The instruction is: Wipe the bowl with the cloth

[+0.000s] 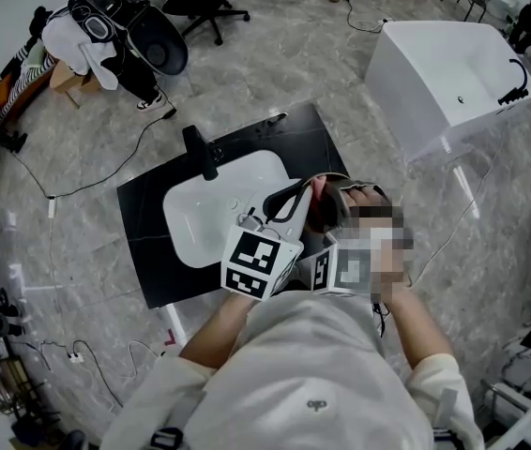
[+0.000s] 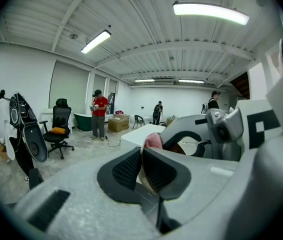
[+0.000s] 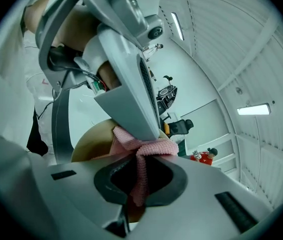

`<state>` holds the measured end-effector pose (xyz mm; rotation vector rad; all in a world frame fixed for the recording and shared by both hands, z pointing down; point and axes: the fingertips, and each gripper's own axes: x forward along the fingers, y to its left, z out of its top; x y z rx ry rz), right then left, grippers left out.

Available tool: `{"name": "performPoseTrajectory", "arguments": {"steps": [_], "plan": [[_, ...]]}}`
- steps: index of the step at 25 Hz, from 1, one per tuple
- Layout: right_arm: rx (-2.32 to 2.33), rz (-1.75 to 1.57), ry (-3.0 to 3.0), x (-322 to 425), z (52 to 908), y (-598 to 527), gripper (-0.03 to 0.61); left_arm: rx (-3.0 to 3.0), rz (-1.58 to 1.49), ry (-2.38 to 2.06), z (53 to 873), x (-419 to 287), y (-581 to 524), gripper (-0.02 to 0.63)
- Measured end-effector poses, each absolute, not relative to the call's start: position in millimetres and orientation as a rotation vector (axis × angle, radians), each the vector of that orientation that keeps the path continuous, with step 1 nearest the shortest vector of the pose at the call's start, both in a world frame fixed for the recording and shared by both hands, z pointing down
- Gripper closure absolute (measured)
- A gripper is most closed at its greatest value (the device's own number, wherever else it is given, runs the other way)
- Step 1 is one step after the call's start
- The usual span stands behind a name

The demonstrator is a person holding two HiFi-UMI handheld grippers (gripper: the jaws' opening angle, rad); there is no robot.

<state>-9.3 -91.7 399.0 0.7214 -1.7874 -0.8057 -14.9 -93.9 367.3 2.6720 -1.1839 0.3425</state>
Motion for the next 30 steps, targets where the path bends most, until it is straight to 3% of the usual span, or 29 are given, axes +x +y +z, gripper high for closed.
{"name": "performPoseTrajectory", "arguments": {"steps": [30], "plan": [[0.642,-0.738,-1.74,1,420,-87,0.561,2.625,0.326,-1.265,369,-26,-102,0.589]]}}
